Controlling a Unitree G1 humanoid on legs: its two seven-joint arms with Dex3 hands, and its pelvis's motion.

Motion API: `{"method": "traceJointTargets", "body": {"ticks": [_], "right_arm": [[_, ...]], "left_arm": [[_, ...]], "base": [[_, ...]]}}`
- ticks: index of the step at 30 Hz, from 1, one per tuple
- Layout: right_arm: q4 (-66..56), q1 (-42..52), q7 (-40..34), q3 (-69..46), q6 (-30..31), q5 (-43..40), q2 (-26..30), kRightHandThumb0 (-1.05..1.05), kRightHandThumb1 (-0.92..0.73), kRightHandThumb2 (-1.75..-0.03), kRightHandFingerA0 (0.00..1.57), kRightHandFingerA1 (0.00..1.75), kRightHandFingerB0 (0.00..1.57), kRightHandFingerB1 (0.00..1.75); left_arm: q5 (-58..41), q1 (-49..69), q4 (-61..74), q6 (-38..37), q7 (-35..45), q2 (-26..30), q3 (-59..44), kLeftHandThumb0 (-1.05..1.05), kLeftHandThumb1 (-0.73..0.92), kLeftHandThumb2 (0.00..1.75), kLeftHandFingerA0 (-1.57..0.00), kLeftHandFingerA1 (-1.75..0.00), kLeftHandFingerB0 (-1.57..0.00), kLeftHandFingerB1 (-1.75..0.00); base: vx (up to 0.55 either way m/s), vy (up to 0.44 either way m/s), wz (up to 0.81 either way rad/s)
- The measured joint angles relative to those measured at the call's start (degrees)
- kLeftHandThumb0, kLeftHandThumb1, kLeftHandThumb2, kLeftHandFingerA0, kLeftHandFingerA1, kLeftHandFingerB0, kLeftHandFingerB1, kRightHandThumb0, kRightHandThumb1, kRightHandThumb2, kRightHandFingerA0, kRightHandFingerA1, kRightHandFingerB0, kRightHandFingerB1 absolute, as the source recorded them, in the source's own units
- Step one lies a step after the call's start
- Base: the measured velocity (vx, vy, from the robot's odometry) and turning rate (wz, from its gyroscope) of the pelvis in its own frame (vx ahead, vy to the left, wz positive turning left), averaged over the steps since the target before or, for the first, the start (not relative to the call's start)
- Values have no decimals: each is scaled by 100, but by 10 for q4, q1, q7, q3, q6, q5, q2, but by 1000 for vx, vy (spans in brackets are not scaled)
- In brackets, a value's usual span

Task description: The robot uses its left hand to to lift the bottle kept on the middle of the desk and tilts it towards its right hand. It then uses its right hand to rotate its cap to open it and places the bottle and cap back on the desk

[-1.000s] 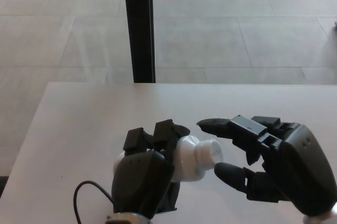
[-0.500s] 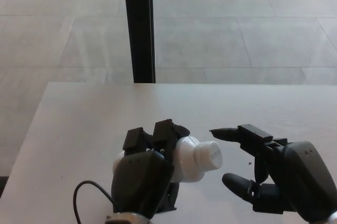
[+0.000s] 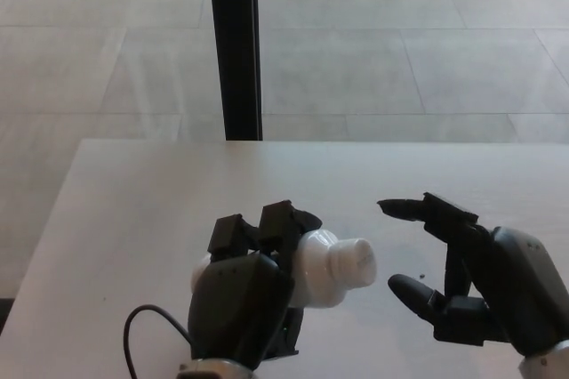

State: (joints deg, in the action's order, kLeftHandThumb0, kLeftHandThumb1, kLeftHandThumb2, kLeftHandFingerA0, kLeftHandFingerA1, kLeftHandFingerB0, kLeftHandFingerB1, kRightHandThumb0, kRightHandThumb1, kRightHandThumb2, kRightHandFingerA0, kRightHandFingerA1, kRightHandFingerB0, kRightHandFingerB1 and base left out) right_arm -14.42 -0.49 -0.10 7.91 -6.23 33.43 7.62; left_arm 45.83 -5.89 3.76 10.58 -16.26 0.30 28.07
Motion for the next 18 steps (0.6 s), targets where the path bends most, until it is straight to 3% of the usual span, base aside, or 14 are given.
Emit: {"method": "traceJointTargets", "body": {"ticks": [5, 6, 12, 13, 14, 18], "right_arm": [[-6, 8, 17, 22, 30, 1, -2, -67, -62, -65, 95, 166, 34, 43], [-6, 10, 19, 27, 34, 2, -1, -60, -47, -93, 123, 141, 32, 56], [-7, 21, 28, 48, 45, 3, 5, -62, -46, -90, 122, 143, 30, 55], [-7, 22, 29, 52, 47, 4, 7, -64, -48, -91, 121, 144, 30, 55], [-7, 22, 29, 53, 47, 4, 8, -65, -49, -91, 121, 144, 29, 55], [-7, 18, 30, 58, 51, 3, 12, -67, -50, -91, 120, 145, 29, 54]], "left_arm": [[2, -5, 2, 0, 0, 0, -5, 14, 63, 111, -85, -175, -76, -146], [1, -7, 2, -1, 0, 0, -6, 13, 63, 107, -85, -175, -75, -143], [1, -15, 1, -1, 0, 0, -7, 15, 63, 110, -86, -175, -77, -145], [2, -17, 0, -1, 0, 0, -8, 10, 60, 110, -106, -162, -87, -135], [2, -17, -1, -1, 0, 1, -8, 14, 66, 109, -85, -175, -76, -146], [1, -19, -5, -4, 0, 1, -11, 14, 63, 112, -85, -175, -77, -144]], "base": [[0, 0, 0], [0, 0, 0], [0, 0, 0], [0, 0, 0], [0, 0, 0], [0, 0, 0]]}}
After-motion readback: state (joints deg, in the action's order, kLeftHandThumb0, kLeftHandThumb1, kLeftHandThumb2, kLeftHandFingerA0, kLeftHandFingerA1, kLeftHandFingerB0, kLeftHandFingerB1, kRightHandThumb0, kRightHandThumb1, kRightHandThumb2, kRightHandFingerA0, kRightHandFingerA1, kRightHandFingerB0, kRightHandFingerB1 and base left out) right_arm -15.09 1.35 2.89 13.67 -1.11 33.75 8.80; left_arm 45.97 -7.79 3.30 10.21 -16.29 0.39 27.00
